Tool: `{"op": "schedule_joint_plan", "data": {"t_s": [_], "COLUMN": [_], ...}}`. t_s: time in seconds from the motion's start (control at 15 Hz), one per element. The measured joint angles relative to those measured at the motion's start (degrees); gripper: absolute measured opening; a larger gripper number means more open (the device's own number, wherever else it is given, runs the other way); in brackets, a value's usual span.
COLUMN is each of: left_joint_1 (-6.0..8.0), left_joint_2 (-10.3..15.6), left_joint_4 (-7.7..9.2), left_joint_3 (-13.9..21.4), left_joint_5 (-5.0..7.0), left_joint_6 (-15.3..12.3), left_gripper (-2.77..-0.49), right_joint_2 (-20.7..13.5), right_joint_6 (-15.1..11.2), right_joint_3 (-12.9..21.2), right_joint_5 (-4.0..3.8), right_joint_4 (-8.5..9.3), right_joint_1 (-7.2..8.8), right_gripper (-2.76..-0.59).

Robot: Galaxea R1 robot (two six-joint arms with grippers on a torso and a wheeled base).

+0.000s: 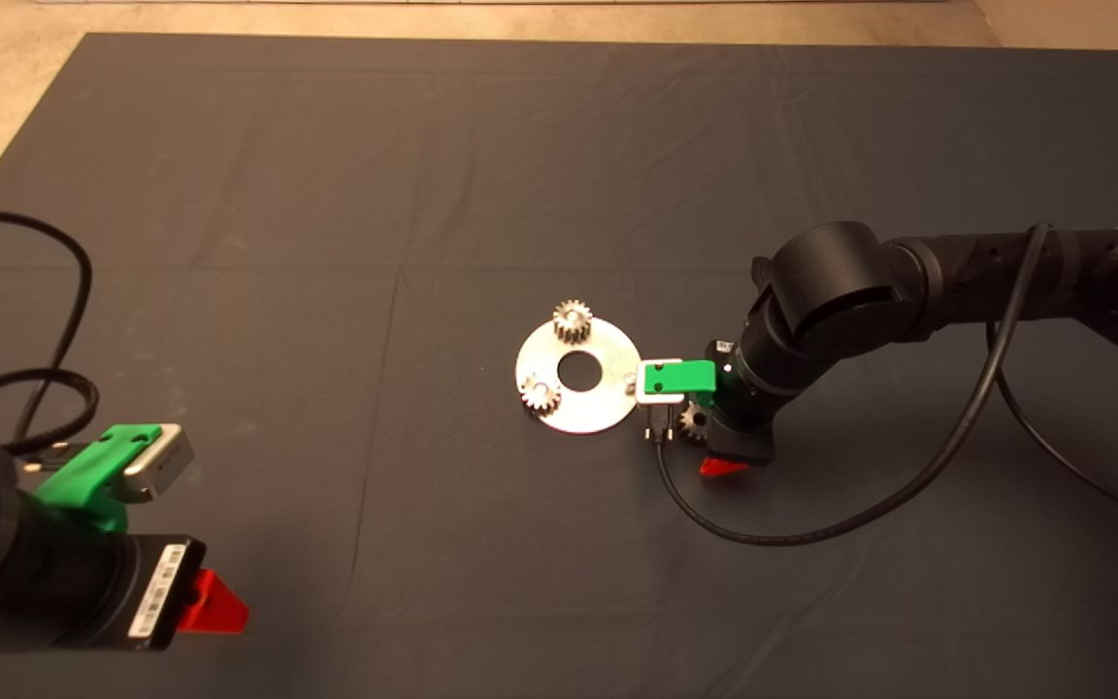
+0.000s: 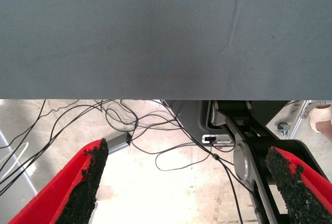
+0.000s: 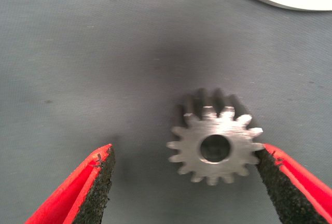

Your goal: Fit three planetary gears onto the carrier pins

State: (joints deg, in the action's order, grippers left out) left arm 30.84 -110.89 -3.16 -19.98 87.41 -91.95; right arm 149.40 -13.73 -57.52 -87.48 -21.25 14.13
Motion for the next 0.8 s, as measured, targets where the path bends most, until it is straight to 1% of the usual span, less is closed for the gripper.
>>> {"op": "schedule_joint_plan", "data": {"t_s": [0.07, 0.13, 0.33, 0.4, 0.6, 0.73, 0.8], "left_joint_1": [0.0, 0.0, 0.0, 0.0, 0.0, 0.0, 0.0], "left_joint_2": [0.0, 0.0, 0.0, 0.0, 0.0, 0.0, 0.0], "left_joint_4": [0.1, 0.15, 0.21, 0.22, 0.29, 0.35, 0.35], "left_joint_3": [0.0, 0.0, 0.0, 0.0, 0.0, 0.0, 0.0], "left_joint_5": [0.0, 0.0, 0.0, 0.0, 0.0, 0.0, 0.0], "left_joint_6": [0.0, 0.0, 0.0, 0.0, 0.0, 0.0, 0.0], "left_gripper": [-1.08, -1.08, -1.08, -1.08, -1.08, -1.08, -1.08], "right_joint_2": [0.0, 0.0, 0.0, 0.0, 0.0, 0.0, 0.0], "right_joint_6": [0.0, 0.0, 0.0, 0.0, 0.0, 0.0, 0.0], "right_joint_3": [-0.6, -1.0, -1.6, -1.7, -1.7, -1.7, -1.7], "right_joint_5": [0.0, -0.02, -0.02, 0.0, 0.0, 0.0, 0.0], "right_joint_4": [0.0, -0.16, -0.41, -0.44, -0.71, -0.79, -0.8], "right_joint_1": [0.0, 0.0, -0.02, -0.02, -0.3, -0.33, -0.33], "right_gripper": [-1.41, -1.5, -1.55, -1.65, -1.66, -1.8, -1.81]}}
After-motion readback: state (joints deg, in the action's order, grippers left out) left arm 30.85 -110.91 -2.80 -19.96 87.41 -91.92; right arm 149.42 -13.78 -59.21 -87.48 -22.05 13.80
